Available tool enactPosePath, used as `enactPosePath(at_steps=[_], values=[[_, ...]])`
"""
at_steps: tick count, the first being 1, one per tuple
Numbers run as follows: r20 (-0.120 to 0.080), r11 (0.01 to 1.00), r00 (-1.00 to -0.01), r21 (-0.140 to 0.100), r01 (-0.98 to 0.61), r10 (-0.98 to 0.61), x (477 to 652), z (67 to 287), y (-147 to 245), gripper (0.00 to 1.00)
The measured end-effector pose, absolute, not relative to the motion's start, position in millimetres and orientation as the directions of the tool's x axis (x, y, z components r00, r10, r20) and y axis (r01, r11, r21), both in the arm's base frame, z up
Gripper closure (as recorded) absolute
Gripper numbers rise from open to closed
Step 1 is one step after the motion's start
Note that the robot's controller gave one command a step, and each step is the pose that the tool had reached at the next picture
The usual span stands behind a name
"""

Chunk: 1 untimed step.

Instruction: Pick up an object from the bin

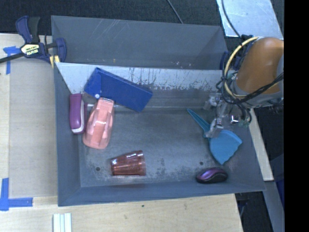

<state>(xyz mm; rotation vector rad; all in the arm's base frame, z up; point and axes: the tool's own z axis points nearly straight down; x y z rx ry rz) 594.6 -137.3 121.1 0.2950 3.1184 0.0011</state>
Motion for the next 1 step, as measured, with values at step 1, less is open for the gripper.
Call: enactPosePath(at_steps=[1], values=[[-0.012, 0.987, -0.987, -0.001, 0.161, 0.161, 599.5, 106.8, -146.8, 0.0]])
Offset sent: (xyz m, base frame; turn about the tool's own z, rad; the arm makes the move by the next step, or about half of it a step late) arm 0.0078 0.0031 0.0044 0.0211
